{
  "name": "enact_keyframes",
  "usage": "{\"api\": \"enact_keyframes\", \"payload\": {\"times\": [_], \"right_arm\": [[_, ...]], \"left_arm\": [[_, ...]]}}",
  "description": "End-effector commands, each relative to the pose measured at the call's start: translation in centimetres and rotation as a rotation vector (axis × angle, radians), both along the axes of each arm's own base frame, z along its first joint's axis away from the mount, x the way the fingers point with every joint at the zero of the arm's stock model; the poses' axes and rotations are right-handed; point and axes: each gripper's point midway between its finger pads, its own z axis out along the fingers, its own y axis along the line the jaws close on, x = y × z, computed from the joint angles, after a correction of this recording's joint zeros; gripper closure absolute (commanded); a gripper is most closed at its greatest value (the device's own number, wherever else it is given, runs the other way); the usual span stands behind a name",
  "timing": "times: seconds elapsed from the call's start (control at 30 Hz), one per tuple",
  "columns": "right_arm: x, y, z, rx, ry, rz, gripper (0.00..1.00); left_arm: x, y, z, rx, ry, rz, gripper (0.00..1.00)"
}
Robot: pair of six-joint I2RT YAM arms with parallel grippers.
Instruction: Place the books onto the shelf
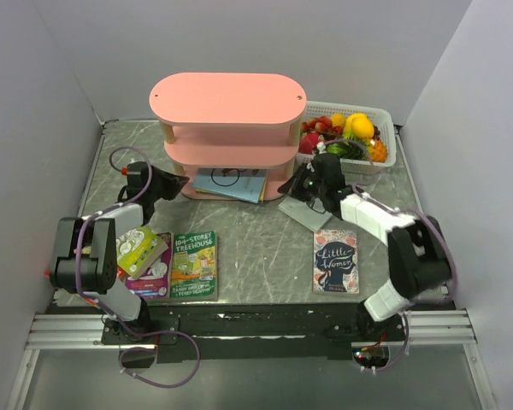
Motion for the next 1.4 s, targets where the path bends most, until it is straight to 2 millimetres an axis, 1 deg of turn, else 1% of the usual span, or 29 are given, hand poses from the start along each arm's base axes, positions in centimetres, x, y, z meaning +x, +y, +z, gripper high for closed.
{"api": "enact_keyframes", "payload": {"times": [0.0, 0.03, 0.07, 0.1, 0.13, 0.17, 0.2, 0.23, 0.27, 0.3, 0.33, 0.37, 0.4, 0.43, 0.47, 0.5, 0.57, 0.6, 0.7, 0.77, 0.8, 0.83, 0.87, 0.9, 0.93, 1.2, 1.23, 1.27, 1.37], "right_arm": [[-0.4, -5.4, 4.9, -0.484, -0.34, -0.209, 1.0], [-1.7, -5.0, 4.7, -0.598, -0.398, -0.178, 0.95], [-1.7, -5.4, 5.6, -0.637, -0.455, -0.201, 0.84], [-1.7, -6.1, 5.3, -0.693, -0.462, -0.21, 0.47], [-1.6, -6.5, 5.0, -0.694, -0.441, -0.245, 0.23], [-2.5, -8.3, 2.8, -0.759, -0.324, -0.285, 0.01], [-2.4, -8.6, 2.5, -0.746, -0.277, -0.307, 0.01], [-2.2, -6.9, 2.6, -0.682, -0.25, -0.221, 0.0], [-2.3, -6.9, 0.8, -0.686, -0.176, -0.169, 0.0], [-2.3, -6.2, 0.6, -0.647, -0.16, -0.132, 0.01], [-3.0, -4.6, 1.0, -0.555, -0.172, -0.071, 0.01], [-3.4, -4.0, 1.6, -0.502, -0.209, -0.055, 0.01], [-3.6, -3.5, 1.4, -0.42, -0.272, -0.073, 0.1], [-4.1, -2.7, 3.6, -0.329, -0.348, -0.062, 0.2], [-4.1, -2.7, 4.2, -0.299, -0.375, -0.079, 0.33], [-4.1, -2.5, 4.8, -0.278, -0.384, -0.085, 0.56], [-4.2, -2.1, 4.9, -0.257, -0.355, -0.077, 0.84], [-3.9, -1.8, 5.4, -0.235, -0.352, -0.075, 1.0], [-4.1, -0.1, 6.2, -0.125, -0.347, -0.023, 1.0], [-3.7, 0.5, 6.1, -0.099, -0.333, -0.017, 1.0], [-3.5, 0.9, 6.5, -0.074, -0.325, -0.013, 1.0], [-3.3, 1.1, 6.0, -0.076, -0.304, -0.012, 1.0], [-3.2, 1.4, 6.0, -0.067, -0.302, -0.008, 1.0], [-3.1, 1.8, 6.3, -0.048, -0.3, 0.001, 1.0], [-2.9, 1.9, 5.7, -0.05, -0.285, 0.001, 1.0], [-1.3, 3.1, 5.0, -0.019, -0.24, -0.01, 1.0], [-1.1, 3.3, 4.6, -0.019, -0.232, -0.004, 1.0], [-0.9, 3.4, 4.6, -0.022, -0.231, -0.005, 1.0], [-0.6, 3.5, 4.5, -0.023, -0.234, -0.009, 1.0]], "left_arm": [[-0.5, 1.2, 3.1, 0.065, -0.05, 0.031, 0.94], [-0.6, 1.7, 3.1, 0.097, -0.04, 0.049, 0.89], [-0.9, 2.0, 3.5, 0.116, -0.04, 0.057, 0.86], [-1.2, 2.3, 3.4, 0.137, -0.023, 0.066, 0.82], [-1.7, 3.1, 2.7, 0.182, 0.017, 0.089, 0.71], [-2.0, 3.6, 3.1, 0.204, 0.021, 0.105, 0.65], [-2.3, 3.7, 3.0, 0.216, 0.029, 0.108, 0.59], [-2.6, 4.0, 3.0, 0.24, 0.032, 0.11, 0.42], [-2.6, 4.5, 2.9, 0.254, 0.041, 0.129, 0.33], [-2.6, 4.9, 2.9, 0.244, 0.052, 0.145, 0.14], [-2.3, 4.7, 3.1, 0.232, 0.038, 0.126, 0.11], [-2.5, 4.1, 3.2, 0.214, 0.039, 0.084, 0.09], [-2.2, 3.9, 3.7, 0.224, 0.026, 0.058, 0.03], [-2.1, 3.7, 3.7, 0.232, 0.023, 0.032, 0.01], [-2.1, 3.4, 4.0, 0.237, 0.011, 0.013, 0.01], [-2.3, 3.3, 3.7, 0.23, 0.011, 0.008, 0.04], [-2.1, 3.0, 4.9, 0.215, -0.058, 0.008, 0.04], [-2.5, 2.9, 4.5, 0.198, -0.059, 0.008, 0.04], [-2.3, 2.5, 5.4, 0.166, -0.114, 0.005, 0.04], [-2.0, 1.7, 5.2, 0.139, -0.135, -0.042, 0.01], [-1.7, 1.1, 5.9, 0.113, -0.185, -0.071, 0.21], [-1.6, 0.6, 5.3, 0.089, -0.173, -0.094, 0.4], [-1.5, 0.5, 5.0, 0.08, -0.165, -0.097, 0.62], [-1.0, 0.4, 5.0, 0.069, -0.159, -0.099, 0.98], [-0.9, -0.1, 3.9, 0.052, -0.134, -0.125, 0.99], [1.1, -0.4, 2.1, 0.022, -0.101, -0.129, 0.99], [1.3, -0.3, 1.7, 0.026, -0.09, -0.125, 0.99], [1.7, 0.9, 1.4, 0.037, -0.079, -0.09, 0.99], [2.0, 1.7, 1.6, 0.037, -0.092, -0.063, 0.99]]}}
